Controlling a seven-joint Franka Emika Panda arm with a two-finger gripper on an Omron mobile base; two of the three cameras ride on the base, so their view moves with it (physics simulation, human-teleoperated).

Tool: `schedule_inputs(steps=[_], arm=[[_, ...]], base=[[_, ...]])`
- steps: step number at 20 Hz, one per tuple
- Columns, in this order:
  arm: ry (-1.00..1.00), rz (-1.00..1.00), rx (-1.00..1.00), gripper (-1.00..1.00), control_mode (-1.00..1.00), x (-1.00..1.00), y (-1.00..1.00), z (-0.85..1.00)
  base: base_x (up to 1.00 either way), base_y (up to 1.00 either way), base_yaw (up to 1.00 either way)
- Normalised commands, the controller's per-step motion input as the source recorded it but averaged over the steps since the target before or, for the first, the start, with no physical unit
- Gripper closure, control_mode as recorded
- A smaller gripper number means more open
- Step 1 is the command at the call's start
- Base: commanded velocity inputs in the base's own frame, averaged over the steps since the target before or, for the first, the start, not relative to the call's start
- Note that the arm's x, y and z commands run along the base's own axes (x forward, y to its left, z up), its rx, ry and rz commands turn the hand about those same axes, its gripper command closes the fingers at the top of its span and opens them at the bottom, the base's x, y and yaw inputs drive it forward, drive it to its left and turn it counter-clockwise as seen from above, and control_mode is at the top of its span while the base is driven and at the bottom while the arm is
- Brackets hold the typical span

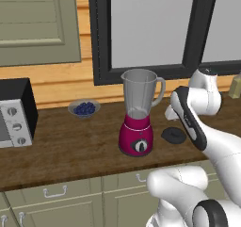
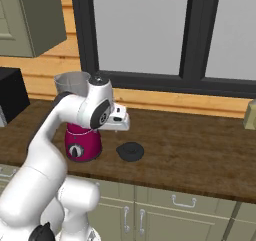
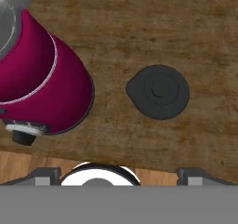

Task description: Close the lid blender by securely placing the lid on top.

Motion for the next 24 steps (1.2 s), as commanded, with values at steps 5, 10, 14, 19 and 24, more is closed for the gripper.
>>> schedule_inputs(steps=[5, 10, 14, 19, 24], arm=[[0.0, 0.0, 0.0, -1.0, -1.0, 0.0, -0.36, -0.41], [-0.03, 0.0, 0.0, -1.0, -1.0, 0.01, -0.33, -0.33], [0.0, 0.0, 0.01, -1.0, -1.0, 0.18, -0.23, -0.25], [0.0, 0.03, 0.01, -1.0, -1.0, 0.29, -0.06, -0.26], [0.0, 0.04, 0.0, -1.0, -1.0, 0.35, 0.0, -0.2]], base=[[0.0, 0.0, 0.0], [0.0, 0.0, 0.0], [0.0, 0.0, 0.0], [0.0, 0.0, 0.0], [0.0, 0.0, 0.0]])
